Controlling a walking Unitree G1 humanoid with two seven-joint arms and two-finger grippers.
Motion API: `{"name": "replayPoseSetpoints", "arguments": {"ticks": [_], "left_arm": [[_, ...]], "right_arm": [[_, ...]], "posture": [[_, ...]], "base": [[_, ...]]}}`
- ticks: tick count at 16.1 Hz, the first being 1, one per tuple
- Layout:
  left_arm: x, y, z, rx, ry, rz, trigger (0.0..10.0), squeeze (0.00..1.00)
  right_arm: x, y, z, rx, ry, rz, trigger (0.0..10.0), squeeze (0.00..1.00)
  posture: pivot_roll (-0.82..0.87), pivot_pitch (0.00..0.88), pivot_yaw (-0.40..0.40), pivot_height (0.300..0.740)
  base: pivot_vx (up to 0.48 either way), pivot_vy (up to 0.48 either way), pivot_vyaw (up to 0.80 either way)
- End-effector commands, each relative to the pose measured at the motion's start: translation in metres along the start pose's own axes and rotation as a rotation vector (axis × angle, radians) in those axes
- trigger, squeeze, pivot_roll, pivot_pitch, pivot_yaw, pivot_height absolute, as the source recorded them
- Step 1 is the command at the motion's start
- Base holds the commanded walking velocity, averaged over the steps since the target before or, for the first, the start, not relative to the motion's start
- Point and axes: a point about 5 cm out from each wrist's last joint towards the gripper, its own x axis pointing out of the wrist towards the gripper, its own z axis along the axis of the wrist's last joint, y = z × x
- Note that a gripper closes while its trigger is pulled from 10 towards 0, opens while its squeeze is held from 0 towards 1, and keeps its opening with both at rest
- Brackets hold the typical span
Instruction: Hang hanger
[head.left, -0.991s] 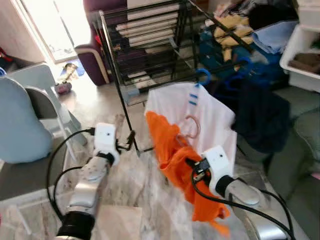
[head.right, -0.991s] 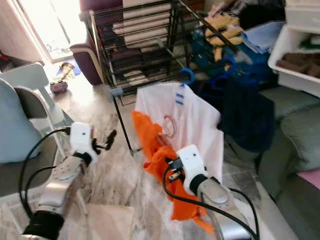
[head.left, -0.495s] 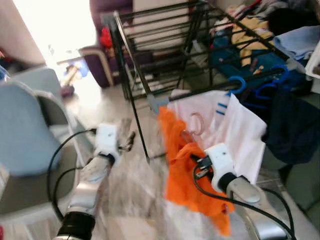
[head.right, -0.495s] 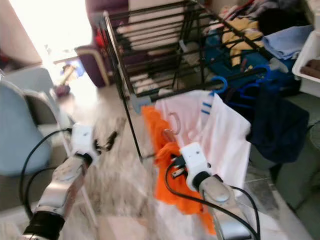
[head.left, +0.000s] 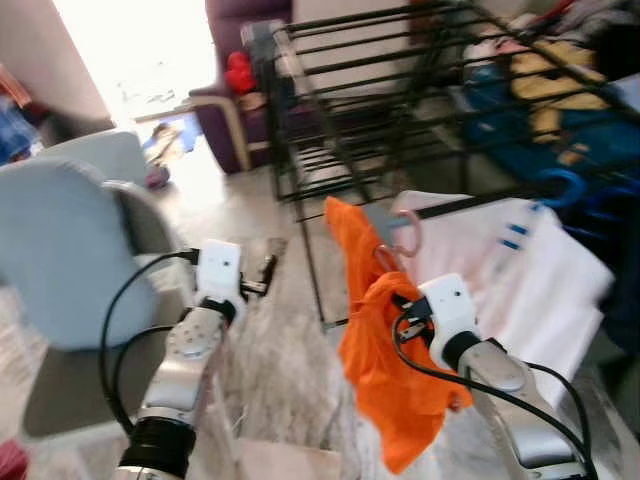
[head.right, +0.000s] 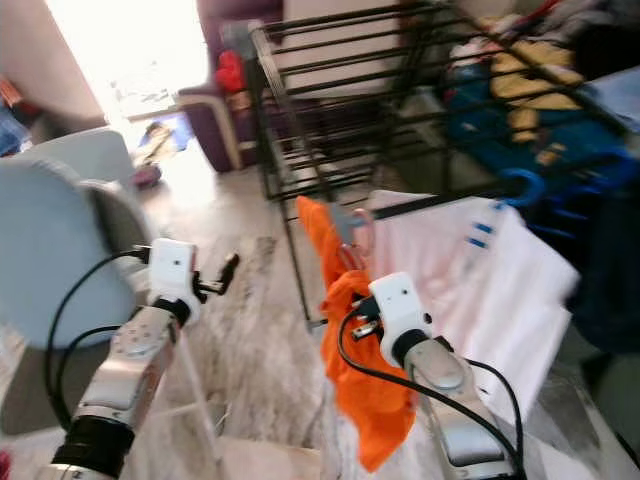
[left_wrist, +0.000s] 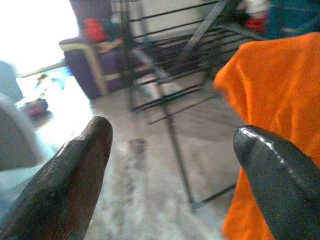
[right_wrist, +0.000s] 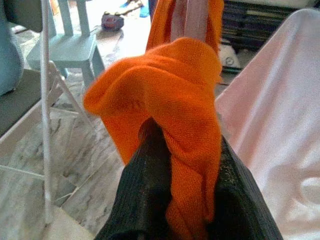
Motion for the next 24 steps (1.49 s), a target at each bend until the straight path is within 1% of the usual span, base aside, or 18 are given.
{"name": "replayPoseSetpoints", "arguments": {"ticks": [1, 3, 4, 5, 6, 7, 8, 9, 11, 12, 14, 16, 18, 19, 20, 22, 24], "left_arm": [[-0.001, -0.003, 0.006, 0.048, -0.023, 0.004, 10.0, 0.00], [-0.006, 0.004, 0.010, 0.089, -0.035, 0.060, 10.0, 0.00], [-0.007, 0.007, 0.011, 0.089, -0.043, 0.073, 10.0, 0.00], [-0.010, 0.017, 0.012, 0.129, -0.058, 0.113, 10.0, 0.00], [-0.010, 0.021, 0.011, 0.138, -0.055, 0.120, 10.0, 0.00], [-0.011, 0.025, 0.008, 0.127, -0.033, 0.121, 10.0, 0.00], [-0.012, 0.025, 0.007, 0.122, -0.027, 0.116, 10.0, 0.00], [-0.013, 0.024, 0.005, 0.119, -0.016, 0.113, 10.0, 0.00], [-0.015, 0.022, 0.001, 0.109, 0.005, 0.099, 10.0, 0.00], [-0.016, 0.024, 0.000, 0.094, 0.014, 0.100, 10.0, 0.00], [-0.017, 0.027, 0.000, 0.099, 0.013, 0.100, 10.0, 0.00], [-0.017, 0.028, 0.001, 0.099, 0.014, 0.103, 10.0, 0.00], [-0.016, 0.027, 0.002, 0.098, 0.015, 0.097, 10.0, 0.00], [-0.016, 0.026, 0.003, 0.097, 0.014, 0.095, 10.0, 0.00], [-0.016, 0.025, 0.002, 0.095, 0.015, 0.093, 10.0, 0.00], [-0.016, 0.023, 0.001, 0.093, 0.019, 0.086, 10.0, 0.00], [-0.015, 0.019, 0.001, 0.092, 0.020, 0.076, 10.0, 0.00]], "right_arm": [[0.002, -0.010, 0.013, -0.019, -0.049, -0.021, 10.0, 0.00], [0.003, -0.023, 0.015, -0.010, -0.047, -0.070, 10.0, 0.00], [0.003, -0.027, 0.015, -0.006, -0.044, -0.093, 10.0, 0.00], [0.004, -0.038, 0.015, 0.021, -0.038, -0.161, 10.0, 0.00], [0.004, -0.041, 0.014, 0.021, -0.033, -0.175, 10.0, 0.00], [0.005, -0.043, 0.013, 0.026, -0.027, -0.190, 10.0, 0.00], [0.006, -0.044, 0.011, 0.030, -0.017, -0.178, 10.0, 0.00], [0.009, -0.043, 0.008, 0.044, 0.018, -0.141, 10.0, 0.00], [0.021, -0.042, 0.008, 0.041, 0.060, -0.059, 10.0, 0.00], [0.026, -0.044, 0.010, 0.022, 0.060, -0.049, 10.0, 0.00], [0.036, -0.049, 0.018, 0.010, 0.054, -0.047, 10.0, 0.00], [0.044, -0.050, 0.016, 0.027, 0.092, -0.032, 10.0, 0.00], [0.050, -0.046, 0.010, 0.067, 0.163, 0.048, 10.0, 0.00], [0.051, -0.045, 0.008, 0.075, 0.178, 0.075, 10.0, 0.00], [0.053, -0.043, 0.007, 0.077, 0.182, 0.107, 10.0, 0.00], [0.058, -0.041, 0.011, 0.073, 0.174, 0.133, 10.0, 0.00], [0.064, -0.034, 0.015, 0.055, 0.170, 0.172, 10.0, 0.00]], "posture": [[-0.24, 0.000, 0.104, 0.740], [-0.23, 0.000, 0.099, 0.740], [-0.23, 0.000, 0.099, 0.740], [-0.22, 0.000, 0.092, 0.740], [-0.22, 0.000, 0.092, 0.740], [-0.22, 0.000, 0.092, 0.740], [-0.21, 0.000, 0.090, 0.740], [-0.21, 0.000, 0.091, 0.740], [-0.22, 0.000, 0.108, 0.740], [-0.22, 0.000, 0.108, 0.740], [-0.21, 0.000, 0.102, 0.740], [-0.20, 0.000, 0.097, 0.740], [-0.19, 0.000, 0.092, 0.740], [-0.19, 0.000, 0.092, 0.740], [-0.19, 0.000, 0.092, 0.740], [-0.20, 0.000, 0.095, 0.740], [-0.20, 0.000, 0.094, 0.740]], "base": [[0.000, 0.000, 0.00], [0.000, 0.000, 0.00], [0.000, 0.000, 0.00], [0.000, 0.000, 0.00], [0.000, 0.000, 0.00], [0.000, 0.000, 0.00], [0.000, 0.000, 0.00], [0.000, 0.000, 0.00], [0.000, 0.000, 0.00], [0.000, 0.000, 0.00], [0.000, 0.000, 0.00], [0.000, 0.000, 0.00], [0.000, 0.000, 0.00], [0.000, 0.000, 0.00], [0.000, 0.000, 0.00], [0.000, 0.000, 0.00], [0.000, 0.000, 0.00]]}}
